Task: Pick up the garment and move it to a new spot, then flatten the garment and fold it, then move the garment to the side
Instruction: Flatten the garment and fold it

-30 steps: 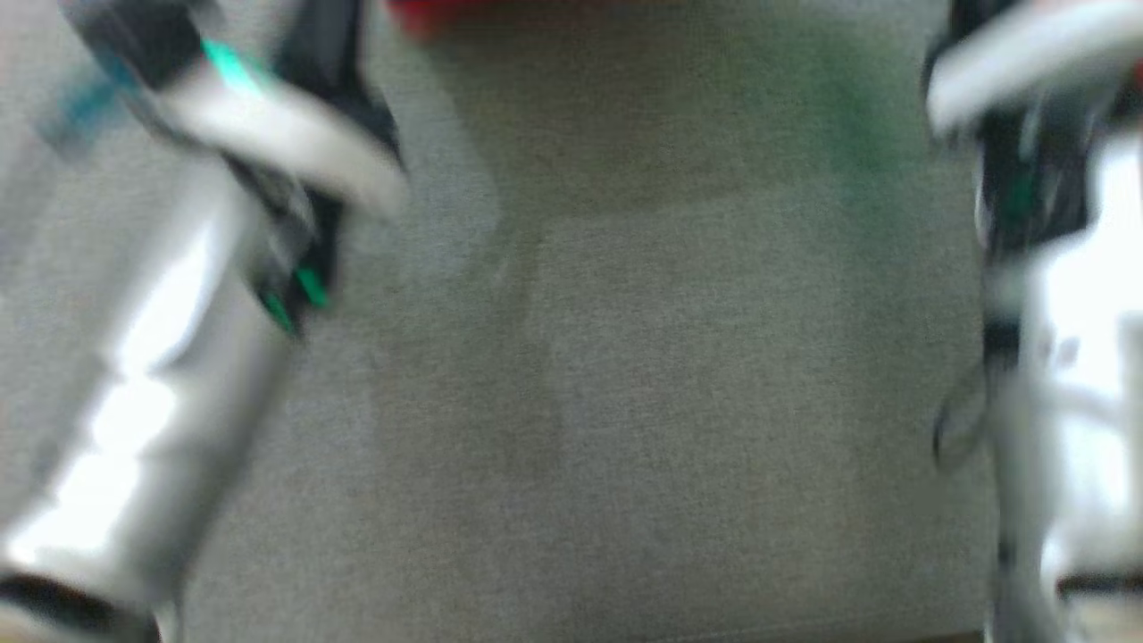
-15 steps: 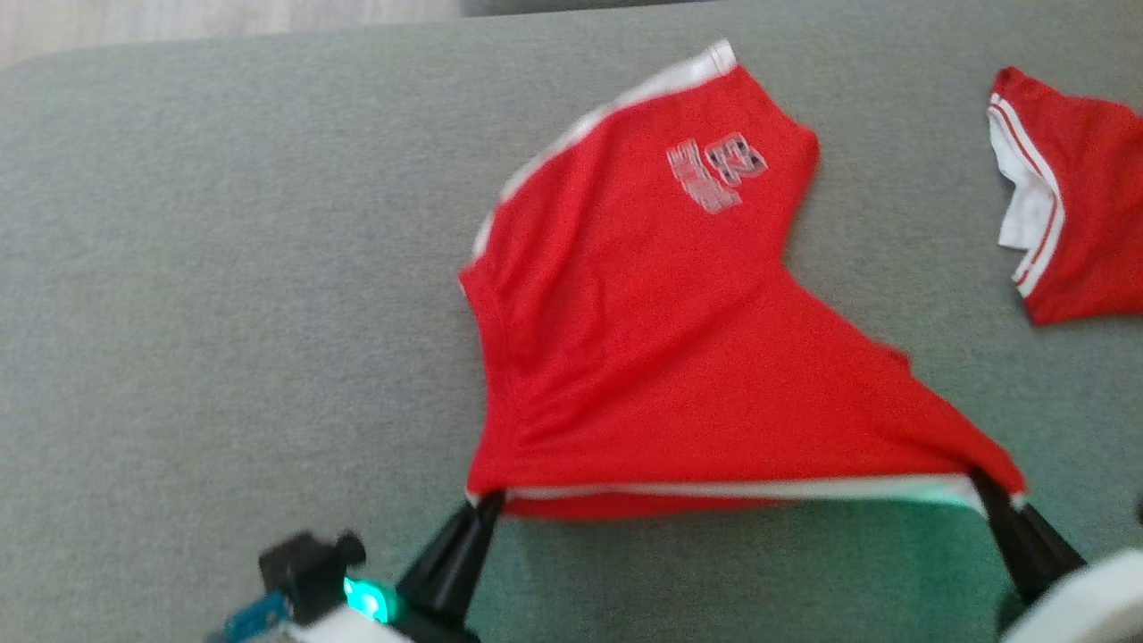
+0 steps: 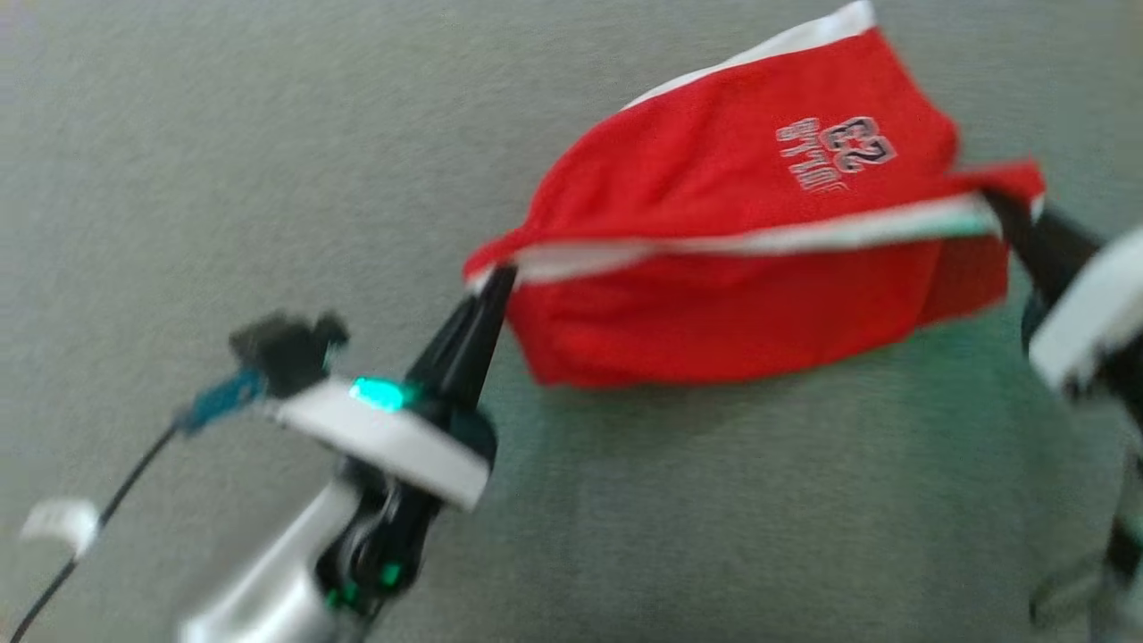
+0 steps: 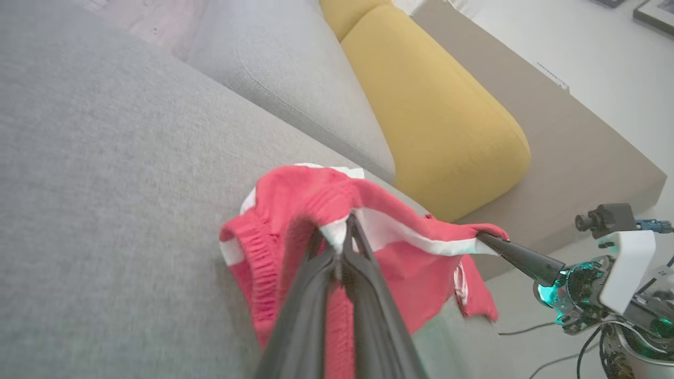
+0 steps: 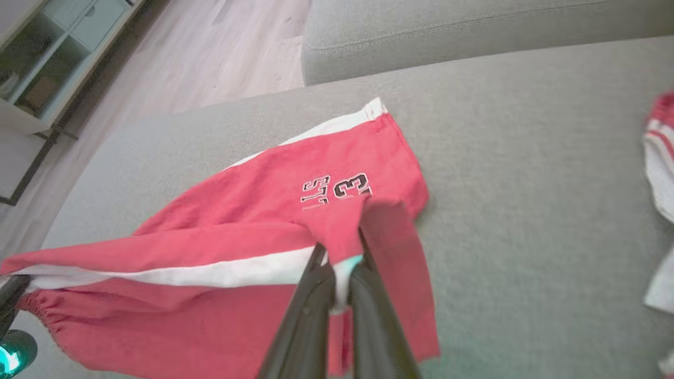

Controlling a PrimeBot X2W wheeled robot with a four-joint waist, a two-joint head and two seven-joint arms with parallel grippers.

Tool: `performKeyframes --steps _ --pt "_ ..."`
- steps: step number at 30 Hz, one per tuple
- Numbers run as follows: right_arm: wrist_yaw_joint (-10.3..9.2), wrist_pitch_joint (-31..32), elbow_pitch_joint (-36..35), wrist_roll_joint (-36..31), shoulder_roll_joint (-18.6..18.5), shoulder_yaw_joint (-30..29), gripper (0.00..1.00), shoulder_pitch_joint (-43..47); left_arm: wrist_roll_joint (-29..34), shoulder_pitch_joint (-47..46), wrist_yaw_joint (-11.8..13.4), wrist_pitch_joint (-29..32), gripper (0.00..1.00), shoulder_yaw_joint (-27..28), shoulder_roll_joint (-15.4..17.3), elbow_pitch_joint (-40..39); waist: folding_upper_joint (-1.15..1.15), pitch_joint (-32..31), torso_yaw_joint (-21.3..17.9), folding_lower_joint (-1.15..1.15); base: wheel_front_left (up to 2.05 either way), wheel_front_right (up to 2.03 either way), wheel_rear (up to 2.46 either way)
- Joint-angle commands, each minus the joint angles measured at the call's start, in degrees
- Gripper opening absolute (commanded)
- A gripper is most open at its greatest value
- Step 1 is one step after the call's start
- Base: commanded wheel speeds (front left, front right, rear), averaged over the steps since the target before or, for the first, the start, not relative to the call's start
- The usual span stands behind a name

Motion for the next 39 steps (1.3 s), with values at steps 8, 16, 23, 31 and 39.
performKeyframes --steps 8,16,23,31,39 --pt "0.42 6.1 12.3 -6.1 -0.6 1.2 0.00 -18.8 -3.3 -12.4 -0.8 2.5 0.00 3.0 -8.5 13.3 0.00 4.6 6.2 -0.02 0.00 0.00 0.00" --pt "0.42 1.0 23.3 -13.1 -1.9 0.9 0.00 -27.1 -2.1 -18.8 -2.7 -0.3 0.00 3.0 -14.5 24.1 0.00 5.9 7.0 -0.02 0.00 0.00 0.00" --pt "0.42 -6.1 28.8 -16.3 -1.6 -0.5 1.00 -30.9 -0.2 -20.9 -3.2 -1.6 0.83 1.6 -16.3 29.4 0.00 7.0 6.9 -0.02 0.00 0.00 0.00" --pt "0.42 -12.2 30.3 -14.5 -0.1 -0.6 1.00 -30.0 1.5 -20.7 -1.3 -3.4 1.00 1.4 -15.5 31.5 0.00 6.7 5.7 -0.02 0.00 0.00 0.00" --pt "0.42 -11.9 24.5 -14.7 -7.9 7.4 1.00 -22.0 11.1 -17.9 4.5 -7.7 1.00 -1.4 -8.3 25.0 0.00 5.9 4.3 -0.02 0.00 0.00 0.00"
